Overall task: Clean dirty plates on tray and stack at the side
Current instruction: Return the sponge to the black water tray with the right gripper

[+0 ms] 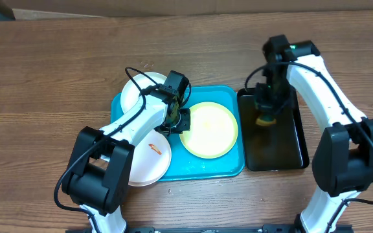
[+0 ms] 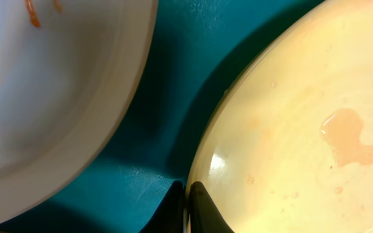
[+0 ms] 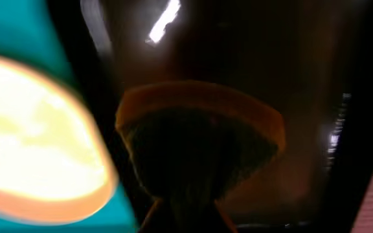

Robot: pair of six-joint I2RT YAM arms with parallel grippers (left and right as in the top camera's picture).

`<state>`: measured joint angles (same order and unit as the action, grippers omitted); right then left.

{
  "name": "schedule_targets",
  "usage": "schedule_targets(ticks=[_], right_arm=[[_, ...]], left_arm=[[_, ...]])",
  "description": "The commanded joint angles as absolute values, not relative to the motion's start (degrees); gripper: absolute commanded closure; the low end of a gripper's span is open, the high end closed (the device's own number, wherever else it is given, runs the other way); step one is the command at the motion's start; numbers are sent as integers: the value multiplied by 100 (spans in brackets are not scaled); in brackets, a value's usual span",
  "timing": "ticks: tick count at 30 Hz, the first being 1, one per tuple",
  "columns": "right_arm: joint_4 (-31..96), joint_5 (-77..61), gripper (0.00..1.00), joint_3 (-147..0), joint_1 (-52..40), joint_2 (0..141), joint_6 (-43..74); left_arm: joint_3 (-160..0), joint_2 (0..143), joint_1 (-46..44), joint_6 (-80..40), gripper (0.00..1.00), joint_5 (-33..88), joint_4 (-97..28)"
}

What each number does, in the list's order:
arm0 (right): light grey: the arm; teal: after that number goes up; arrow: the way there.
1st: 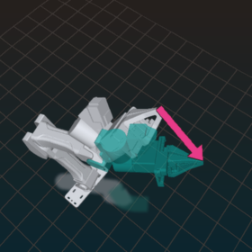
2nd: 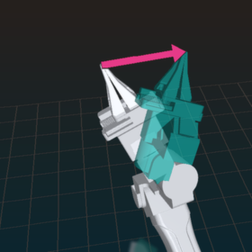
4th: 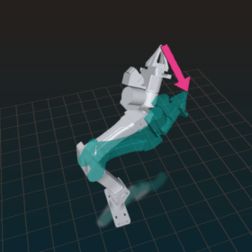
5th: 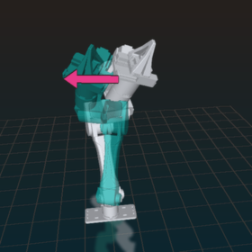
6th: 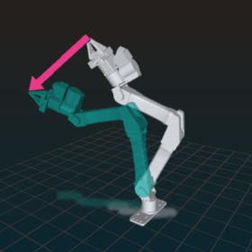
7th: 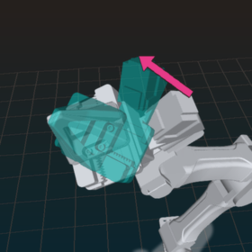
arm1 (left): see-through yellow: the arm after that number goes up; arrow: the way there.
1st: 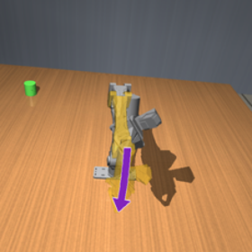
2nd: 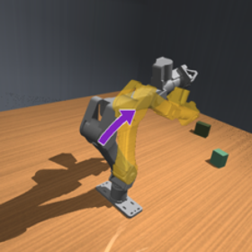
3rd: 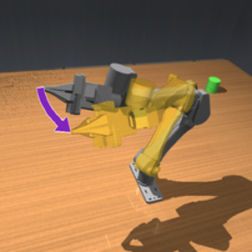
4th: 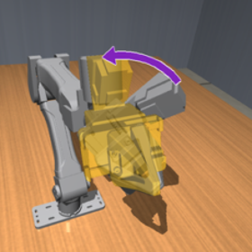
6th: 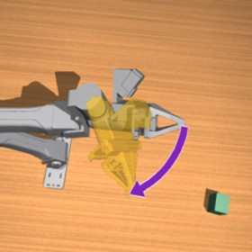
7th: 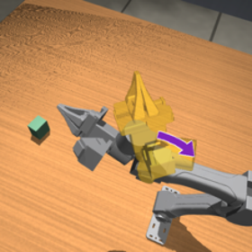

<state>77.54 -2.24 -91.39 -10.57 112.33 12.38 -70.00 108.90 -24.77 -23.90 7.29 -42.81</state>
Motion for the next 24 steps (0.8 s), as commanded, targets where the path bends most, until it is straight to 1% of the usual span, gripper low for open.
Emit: schedule_targets(ticks=[1, 4, 7, 8, 9, 10, 11, 12, 13, 17, 20, 21, 22, 23, 24], right_arm=[[7330, 338, 96, -8466, -1048, 11041, 1393], [6619, 729, 96, -7891, -1048, 11041, 1396], [6143, 792, 96, -7555, -1048, 11041, 1391], [6082, 790, 86, -7513, -1048, 11041, 1391], [6066, 790, 68, -7505, -1048, 11043, 1391], [6060, 792, 44, -7505, -1048, 11041, 1389], [6045, 794, 32, -7505, -1048, 11041, 1387], [6025, 797, 23, -7505, -1046, 11041, 1372], [6007, 812, 17, -7505, -1033, 11043, 1374], [5957, 792, 15, -7435, -991, 11043, 1494], [5806, 729, 15, -7196, -989, 11043, 1546], [5752, 722, 18, -7113, -989, 11048, 1581], [5708, 722, 25, -7022, -989, 11048, 1660], [5695, 722, 65, -6954, -989, 11048, 1658], [5710, 727, 96, -6934, -989, 11048, 1656]], left_arm=[[-6965, 10940, -2510, -2451, 94, 753, -4276], [-6965, 10940, -2510, -2451, 93, 753, -4272], [-6965, 10938, -2510, -2451, 93, 753, -4276], [-6965, 10940, -2510, -2451, 92, 753, -4276], [-6965, 10940, -2510, -2451, 91, 753, -4276], [-6965, 10938, -2510, -2451, 89, 753, -4276], [-6965, 10938, -2510, -2451, 88, 753, -4276], [-6965, 10940, -2510, -2451, 88, 753, -4274], [-6965, 10940, -2510, -2451, 87, 753, -4278], [-6965, 10940, -2510, -2449, 85, 753, -4287], [-6965, 10940, -2510, -2451, 84, 753, -4285], [-6965, 10938, -2510, -2451, 84, 753, -4285], [-6965, 10940, -2510, -2451, 84, 753, -4283], [-6965, 10940, -2510, -2451, 84, 753, -4283], [-6965, 10938, -2510, -2451, 84, 753, -4283]])
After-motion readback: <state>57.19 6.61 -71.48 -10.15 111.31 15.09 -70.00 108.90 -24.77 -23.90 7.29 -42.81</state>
